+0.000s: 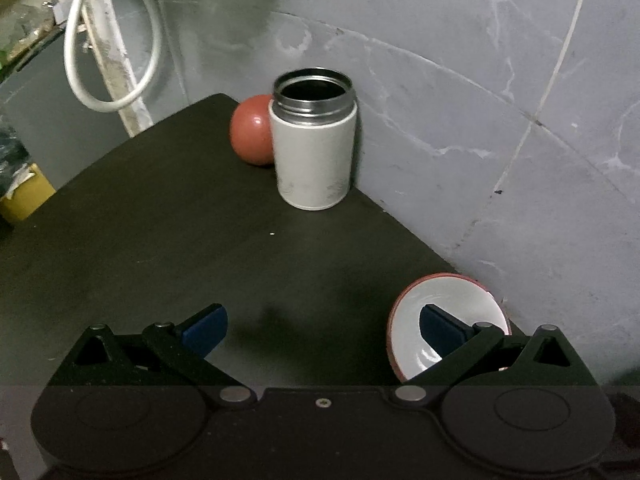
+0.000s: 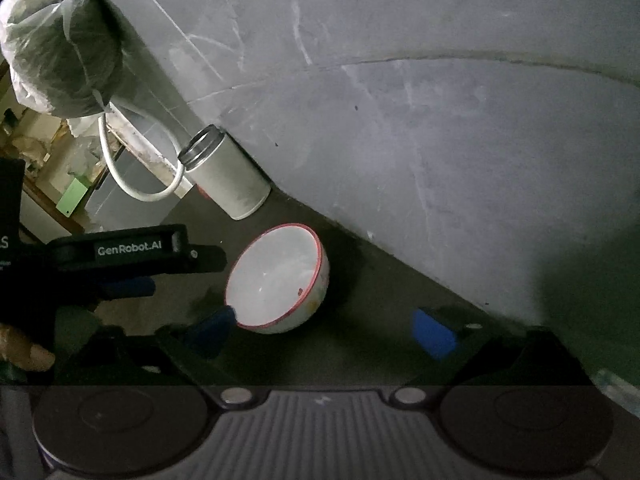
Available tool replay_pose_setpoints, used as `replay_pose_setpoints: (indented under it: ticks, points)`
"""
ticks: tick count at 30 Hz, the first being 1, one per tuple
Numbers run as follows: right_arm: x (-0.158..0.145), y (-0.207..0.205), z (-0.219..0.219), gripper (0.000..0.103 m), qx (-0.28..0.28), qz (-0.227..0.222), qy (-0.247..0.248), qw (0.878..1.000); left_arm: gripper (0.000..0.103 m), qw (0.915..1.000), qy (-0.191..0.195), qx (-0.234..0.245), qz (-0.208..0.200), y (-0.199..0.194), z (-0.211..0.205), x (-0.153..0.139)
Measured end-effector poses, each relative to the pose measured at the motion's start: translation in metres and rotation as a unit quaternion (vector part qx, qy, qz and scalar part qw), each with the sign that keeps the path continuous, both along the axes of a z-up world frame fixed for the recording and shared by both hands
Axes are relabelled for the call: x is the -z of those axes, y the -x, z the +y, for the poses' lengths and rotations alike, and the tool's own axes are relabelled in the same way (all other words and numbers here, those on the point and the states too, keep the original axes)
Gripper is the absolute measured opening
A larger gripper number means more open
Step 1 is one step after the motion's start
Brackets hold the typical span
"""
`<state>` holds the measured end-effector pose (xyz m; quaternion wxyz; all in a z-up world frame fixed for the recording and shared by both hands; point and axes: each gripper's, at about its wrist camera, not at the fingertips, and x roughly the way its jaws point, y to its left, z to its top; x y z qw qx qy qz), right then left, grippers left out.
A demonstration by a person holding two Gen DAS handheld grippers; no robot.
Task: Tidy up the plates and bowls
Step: 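Open both grippers and move them to the second red-rimmed white bowl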
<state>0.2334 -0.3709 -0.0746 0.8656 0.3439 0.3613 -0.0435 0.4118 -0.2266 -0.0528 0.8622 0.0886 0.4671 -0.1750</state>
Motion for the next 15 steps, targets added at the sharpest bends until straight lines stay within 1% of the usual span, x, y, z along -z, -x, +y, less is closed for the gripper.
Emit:
replay_pose_setpoints:
  ticks: [4,6,8,10,11,12,13,14,15]
  points:
    - [0.001,-0.004,0.000,0.085,0.007,-0.002,-0.001,1.000,0.100,0.9996,0.022,0.011,0.013,-0.004,-0.001,0.002]
    - [0.002,-0.006,0.000,0.081,0.009,-0.001,-0.005,1.000,0.096,0.9992,0.029,0.018,0.020,-0.005,-0.003,0.004]
    - [0.004,-0.011,0.000,0.074,0.008,0.002,-0.010,1.000,0.092,0.9989,0.030,0.024,0.025,-0.004,-0.005,0.007]
    - [0.005,-0.016,0.001,0.072,0.006,0.005,-0.010,1.000,0.086,0.9985,0.032,0.029,0.033,-0.003,-0.007,0.011]
    - [0.006,-0.018,0.001,0.072,0.005,0.005,-0.011,1.000,0.081,0.9983,0.033,0.031,0.037,-0.003,-0.008,0.013]
    - [0.007,-0.020,0.002,0.072,0.004,0.007,-0.010,1.000,0.073,0.9980,0.035,0.034,0.040,-0.002,-0.009,0.014]
    - [0.007,-0.022,0.003,0.070,0.002,0.010,-0.009,1.000,0.068,0.9976,0.038,0.037,0.045,-0.002,-0.010,0.016]
    - [0.008,-0.024,0.003,0.065,0.000,0.013,-0.007,1.000,0.057,0.9972,0.040,0.039,0.049,-0.001,-0.011,0.017]
    - [0.009,-0.026,0.004,0.063,-0.002,0.016,-0.004,1.000,0.049,0.9968,0.042,0.040,0.054,-0.001,-0.012,0.018]
